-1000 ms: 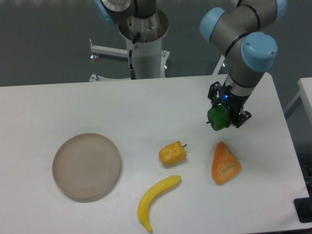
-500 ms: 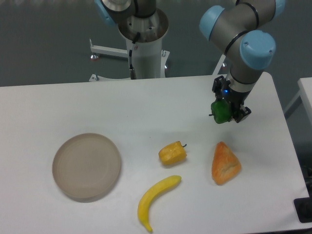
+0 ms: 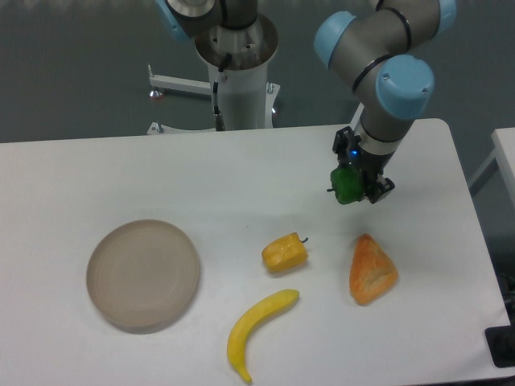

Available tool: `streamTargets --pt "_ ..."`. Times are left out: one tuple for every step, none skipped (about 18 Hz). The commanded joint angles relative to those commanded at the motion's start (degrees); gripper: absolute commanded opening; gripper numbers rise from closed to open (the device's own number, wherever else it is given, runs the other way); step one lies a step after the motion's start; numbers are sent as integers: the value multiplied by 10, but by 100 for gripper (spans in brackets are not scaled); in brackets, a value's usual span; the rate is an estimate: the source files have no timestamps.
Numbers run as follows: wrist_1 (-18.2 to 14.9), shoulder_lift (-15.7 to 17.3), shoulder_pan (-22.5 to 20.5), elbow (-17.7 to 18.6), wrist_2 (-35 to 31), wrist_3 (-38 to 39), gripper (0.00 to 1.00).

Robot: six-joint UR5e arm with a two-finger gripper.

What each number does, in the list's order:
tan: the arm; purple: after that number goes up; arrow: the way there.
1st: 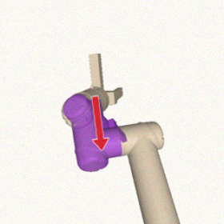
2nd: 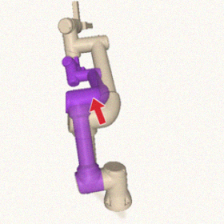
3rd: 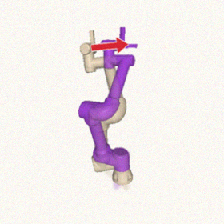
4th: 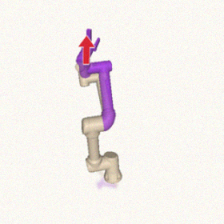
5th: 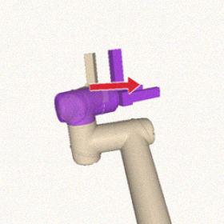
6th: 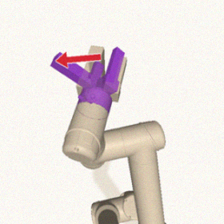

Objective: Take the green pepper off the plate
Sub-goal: 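Hold the green pepper raised above the table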

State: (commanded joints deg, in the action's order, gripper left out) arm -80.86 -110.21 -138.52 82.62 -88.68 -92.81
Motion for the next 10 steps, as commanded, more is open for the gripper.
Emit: streamTargets --pt "-1 0 0 1 -1 0 15" --pt "0 0 0 0 0 0 15" --pt "-1 0 0 -1 -1 0 15" --pt "-1 0 -1 -3 -1 -1 15" --pt "-1 0 -1 -4 -1 -1 15" --pt "-1 0 -1 -6 -1 -1 15" --pt "-1 0 -2 -6 -1 -1 15" --pt "0 0 -2 -7 -1 -1 15" --pt "0 -1 -2 -7 -1 -1 15" --pt "0 -1 -2 -7 0 -1 15"
